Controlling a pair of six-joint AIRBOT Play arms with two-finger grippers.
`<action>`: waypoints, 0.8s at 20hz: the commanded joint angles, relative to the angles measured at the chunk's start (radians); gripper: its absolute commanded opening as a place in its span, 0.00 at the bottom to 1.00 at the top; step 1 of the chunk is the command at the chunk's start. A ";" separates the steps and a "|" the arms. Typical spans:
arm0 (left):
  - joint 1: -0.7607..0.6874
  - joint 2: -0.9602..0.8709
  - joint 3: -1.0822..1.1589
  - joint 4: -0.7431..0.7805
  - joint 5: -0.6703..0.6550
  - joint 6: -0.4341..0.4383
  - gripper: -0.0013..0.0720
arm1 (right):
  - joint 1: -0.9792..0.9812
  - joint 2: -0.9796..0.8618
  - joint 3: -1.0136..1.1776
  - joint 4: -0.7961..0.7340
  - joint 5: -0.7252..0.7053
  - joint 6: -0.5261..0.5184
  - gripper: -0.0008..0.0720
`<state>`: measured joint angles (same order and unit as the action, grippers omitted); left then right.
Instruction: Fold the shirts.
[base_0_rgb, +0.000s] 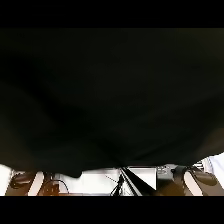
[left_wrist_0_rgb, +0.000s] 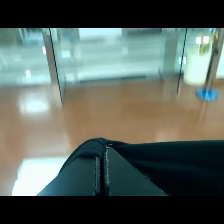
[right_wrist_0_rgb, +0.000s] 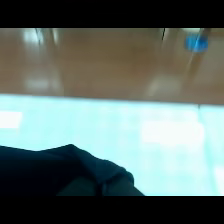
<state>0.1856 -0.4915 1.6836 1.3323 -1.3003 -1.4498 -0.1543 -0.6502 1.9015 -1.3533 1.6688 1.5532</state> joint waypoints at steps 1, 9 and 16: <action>-0.024 -0.019 -0.208 0.052 -0.011 -0.042 0.05 | 0.000 0.007 -0.205 0.061 -0.032 0.004 0.06; -0.024 -0.339 -0.732 -0.172 0.478 -0.063 0.05 | 0.001 -0.270 -0.786 0.179 -0.544 -0.071 0.06; -0.027 -0.836 -0.571 -0.333 0.724 -0.063 0.05 | 0.000 -0.824 -0.545 0.323 -0.809 -0.146 0.06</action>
<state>0.1608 -1.1526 1.0527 1.0779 -0.6750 -1.5120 -0.1532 -1.2655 1.2507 -1.0698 0.9596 1.4288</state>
